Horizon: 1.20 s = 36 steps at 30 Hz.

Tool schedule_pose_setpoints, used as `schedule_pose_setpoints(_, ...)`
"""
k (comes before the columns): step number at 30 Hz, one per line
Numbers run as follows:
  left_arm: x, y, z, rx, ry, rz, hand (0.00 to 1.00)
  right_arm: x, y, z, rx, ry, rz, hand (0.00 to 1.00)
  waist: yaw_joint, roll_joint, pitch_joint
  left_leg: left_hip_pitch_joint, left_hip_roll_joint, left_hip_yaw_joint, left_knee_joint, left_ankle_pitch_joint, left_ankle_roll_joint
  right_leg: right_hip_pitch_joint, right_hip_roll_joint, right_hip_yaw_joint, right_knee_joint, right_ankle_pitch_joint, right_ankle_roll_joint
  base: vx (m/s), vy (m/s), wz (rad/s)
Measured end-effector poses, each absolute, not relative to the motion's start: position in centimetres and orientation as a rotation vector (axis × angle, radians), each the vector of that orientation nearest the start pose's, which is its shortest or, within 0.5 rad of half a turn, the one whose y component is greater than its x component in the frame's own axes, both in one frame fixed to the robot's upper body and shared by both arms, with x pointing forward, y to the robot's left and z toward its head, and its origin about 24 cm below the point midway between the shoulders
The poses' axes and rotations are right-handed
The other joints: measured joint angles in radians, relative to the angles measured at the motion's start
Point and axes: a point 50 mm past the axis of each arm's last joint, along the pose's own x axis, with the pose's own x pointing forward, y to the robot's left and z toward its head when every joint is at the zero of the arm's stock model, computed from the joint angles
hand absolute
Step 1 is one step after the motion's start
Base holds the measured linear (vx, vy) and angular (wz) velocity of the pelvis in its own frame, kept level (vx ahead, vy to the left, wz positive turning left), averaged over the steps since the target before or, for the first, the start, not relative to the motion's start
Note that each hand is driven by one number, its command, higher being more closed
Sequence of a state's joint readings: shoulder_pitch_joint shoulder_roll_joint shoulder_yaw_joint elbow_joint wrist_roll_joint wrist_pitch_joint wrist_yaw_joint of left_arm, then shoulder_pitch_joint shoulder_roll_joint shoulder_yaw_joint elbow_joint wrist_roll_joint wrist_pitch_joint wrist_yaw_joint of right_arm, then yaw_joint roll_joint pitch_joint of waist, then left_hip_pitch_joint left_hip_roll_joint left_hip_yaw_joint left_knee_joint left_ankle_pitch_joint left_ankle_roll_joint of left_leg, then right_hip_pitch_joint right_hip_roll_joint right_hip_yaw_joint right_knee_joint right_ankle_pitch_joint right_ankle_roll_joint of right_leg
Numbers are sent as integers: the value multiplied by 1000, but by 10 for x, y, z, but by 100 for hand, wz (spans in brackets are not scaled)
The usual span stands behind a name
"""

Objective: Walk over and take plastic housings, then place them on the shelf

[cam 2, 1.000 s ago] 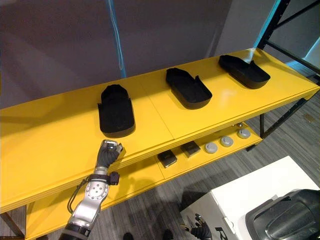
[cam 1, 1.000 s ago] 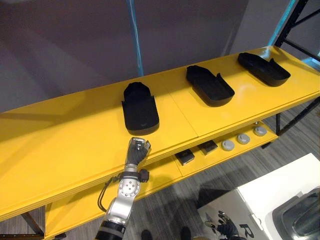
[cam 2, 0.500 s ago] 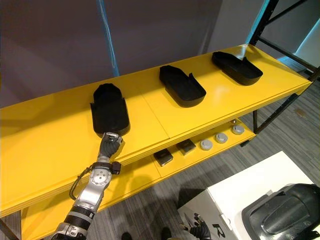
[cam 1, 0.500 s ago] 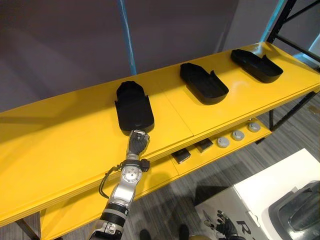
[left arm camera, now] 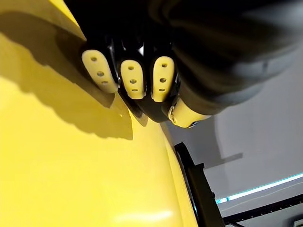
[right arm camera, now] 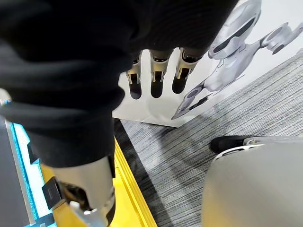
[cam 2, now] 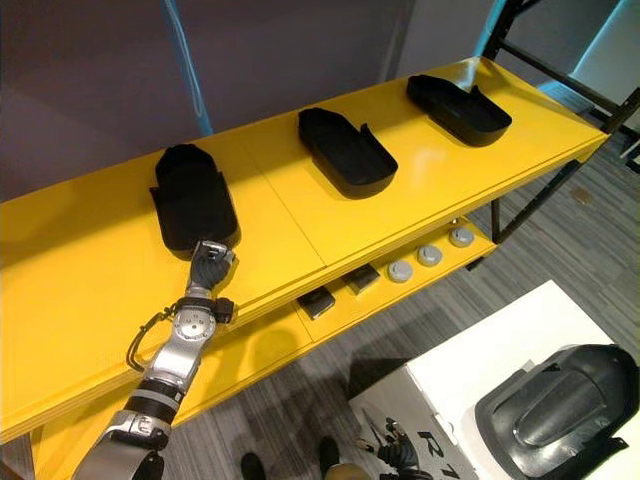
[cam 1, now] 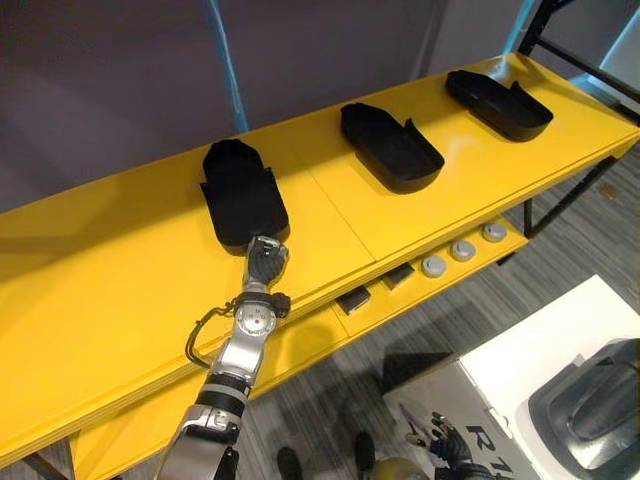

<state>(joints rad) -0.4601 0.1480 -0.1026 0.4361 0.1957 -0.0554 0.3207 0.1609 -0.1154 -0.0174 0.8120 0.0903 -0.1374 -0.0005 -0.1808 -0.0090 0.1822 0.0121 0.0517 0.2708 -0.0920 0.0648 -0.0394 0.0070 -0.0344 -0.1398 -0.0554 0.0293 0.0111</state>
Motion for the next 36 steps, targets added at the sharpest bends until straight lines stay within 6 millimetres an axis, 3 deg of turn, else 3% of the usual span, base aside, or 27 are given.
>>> schedule_pose_setpoints(10, 339, 138, 91, 333, -177, 158, 100, 124, -202, -133, -25, 815, -141, 0, -1, 10, 19, -3, 1, 7, 0, 0, 0, -10, 1, 13, 9, 0, 0, -33, 0, -3)
schedule_pose_setpoints(16, 301, 115, 110, 218, -334, 97, 100, 125, -203, -133, -27, 813, -149, 0, 0, 19, 24, 5, -2, -17, 0, 4, 5, 5, -2, -9, 13, -1, 1, -45, 3, 8)
schedule_pose_setpoints(18, 289, 117, 117, 196, -379, 91, 100, 124, -204, -133, -30, 817, -150, 0, 5, 20, 23, 10, -2, -28, 0, 4, 5, 15, -3, -14, 14, -4, 2, -47, -2, 18)
schedule_pose_setpoints(20, 268, 122, 133, 162, -483, 101, 100, 120, -207, -135, -37, 832, -154, 0, 30, 28, 19, 11, -3, -40, 0, 4, 5, 19, -5, -25, 14, -7, 5, -69, 4, 19)
schedule_pose_setpoints(22, 257, 131, 142, 145, -545, 132, 100, 116, -210, -137, -46, 852, -158, 0, 36, 33, 16, 12, -6, -60, 0, 6, 7, 30, -7, -42, 14, -9, 7, -44, 3, 25)
schedule_pose_setpoints(24, 238, 155, 149, 143, -605, 235, 100, 111, -214, -139, -54, 869, -163, 0, 59, 44, 2, 15, -10, -76, 0, 8, 11, 41, -11, -60, 13, -11, 8, -17, 7, 24)
schedule_pose_setpoints(28, 213, 194, 145, 160, -605, 424, 100, 101, -216, -143, -53, 912, -174, 0, 90, 43, -27, 22, -19, -120, 0, 12, 16, 70, -18, -99, 13, -20, 9, -7, 0, 35)
schedule_pose_setpoints(31, 184, 235, 120, 184, -476, 629, 100, 93, -215, -146, -33, 930, -195, 0, 122, 36, -54, 31, -30, -171, 0, 14, 19, 102, -26, -150, 19, -36, 14, -8, -8, 47)
schedule_pose_setpoints(35, 142, 266, 84, 150, -277, 821, 100, 88, -212, -146, 0, 930, -226, 0, 167, 27, -78, 44, -40, -211, -1, 4, 27, 118, -46, -206, 70, -73, 22, -7, 3, 40)
schedule_pose_setpoints(36, 133, 271, 73, 154, -216, 848, 0, 89, -209, -145, 7, 923, -222, 0, 178, 24, -87, 45, -41, -208, -1, 2, 31, 121, -49, -211, 72, -75, 24, -11, 9, 25)
